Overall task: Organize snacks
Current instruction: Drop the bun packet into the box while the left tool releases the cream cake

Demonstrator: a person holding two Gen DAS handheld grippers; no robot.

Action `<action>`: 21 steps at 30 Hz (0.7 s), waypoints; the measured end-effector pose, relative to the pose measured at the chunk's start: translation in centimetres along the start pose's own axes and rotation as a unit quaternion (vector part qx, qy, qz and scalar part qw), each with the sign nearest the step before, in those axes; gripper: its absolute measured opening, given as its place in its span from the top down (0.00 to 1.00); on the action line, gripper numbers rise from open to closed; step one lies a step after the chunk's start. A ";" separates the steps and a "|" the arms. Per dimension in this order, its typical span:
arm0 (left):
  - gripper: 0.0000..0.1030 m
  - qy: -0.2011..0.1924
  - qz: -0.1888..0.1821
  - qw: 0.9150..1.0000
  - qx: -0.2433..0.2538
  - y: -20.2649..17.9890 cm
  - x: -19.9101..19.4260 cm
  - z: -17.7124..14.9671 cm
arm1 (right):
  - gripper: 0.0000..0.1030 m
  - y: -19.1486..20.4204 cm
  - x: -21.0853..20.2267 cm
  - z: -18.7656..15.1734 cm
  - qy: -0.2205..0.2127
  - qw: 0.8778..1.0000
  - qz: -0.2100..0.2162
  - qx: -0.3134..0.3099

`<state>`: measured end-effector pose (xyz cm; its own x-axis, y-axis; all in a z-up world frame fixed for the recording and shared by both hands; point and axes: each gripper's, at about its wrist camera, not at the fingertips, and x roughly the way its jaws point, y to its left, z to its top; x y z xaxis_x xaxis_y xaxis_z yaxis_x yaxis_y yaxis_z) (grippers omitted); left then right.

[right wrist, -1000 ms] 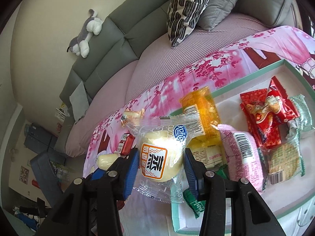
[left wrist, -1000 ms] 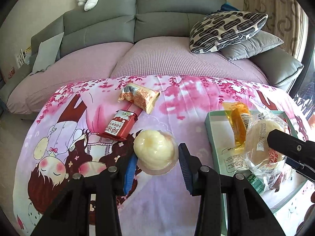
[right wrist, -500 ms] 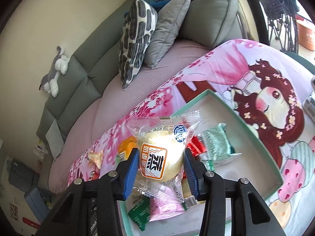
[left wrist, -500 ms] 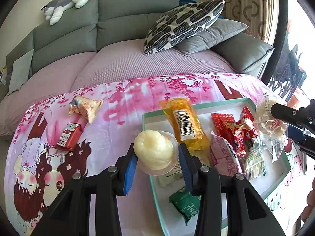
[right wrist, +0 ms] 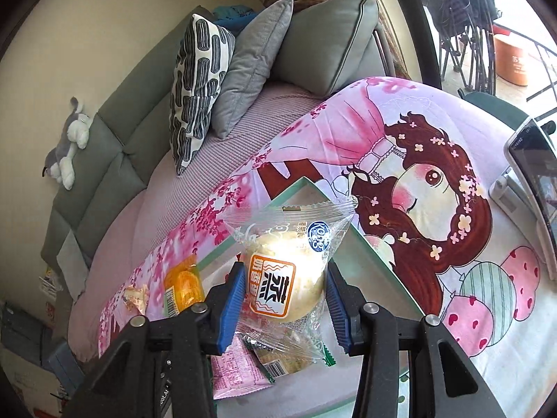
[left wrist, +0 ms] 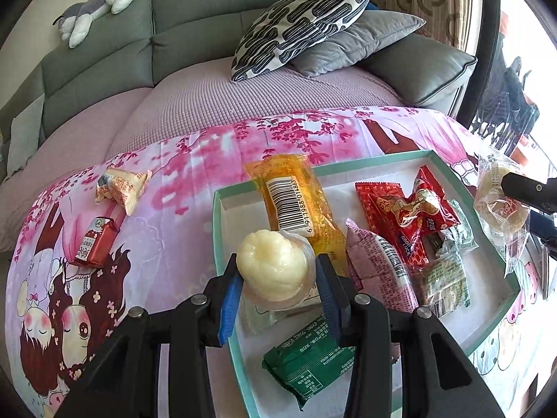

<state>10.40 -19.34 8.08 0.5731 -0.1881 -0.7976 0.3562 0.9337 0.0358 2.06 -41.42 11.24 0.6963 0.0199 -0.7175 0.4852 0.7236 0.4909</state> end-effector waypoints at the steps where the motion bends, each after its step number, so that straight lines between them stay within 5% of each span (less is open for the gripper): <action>1: 0.58 0.001 0.001 1.000 -0.001 0.0 0.1 -0.1 | 0.54 -0.1 0.2 0.0 0.004 1.000 0.000 0.001; 10: 0.58 0.017 0.007 1.000 -0.007 0.3 1.6 -0.2 | 0.54 -0.7 2.9 -0.7 0.033 0.999 -0.032 -0.004; 21: 0.58 0.020 0.004 1.000 0.001 -0.3 2.3 -0.2 | 0.54 1.6 4.9 -1.7 0.050 0.998 0.015 -0.031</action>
<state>11.42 -20.03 6.13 0.5469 -0.1682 -0.8202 0.3525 0.9348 0.0434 5.37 -39.02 7.68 0.6523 0.1077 -0.7503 0.4296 0.7630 0.4830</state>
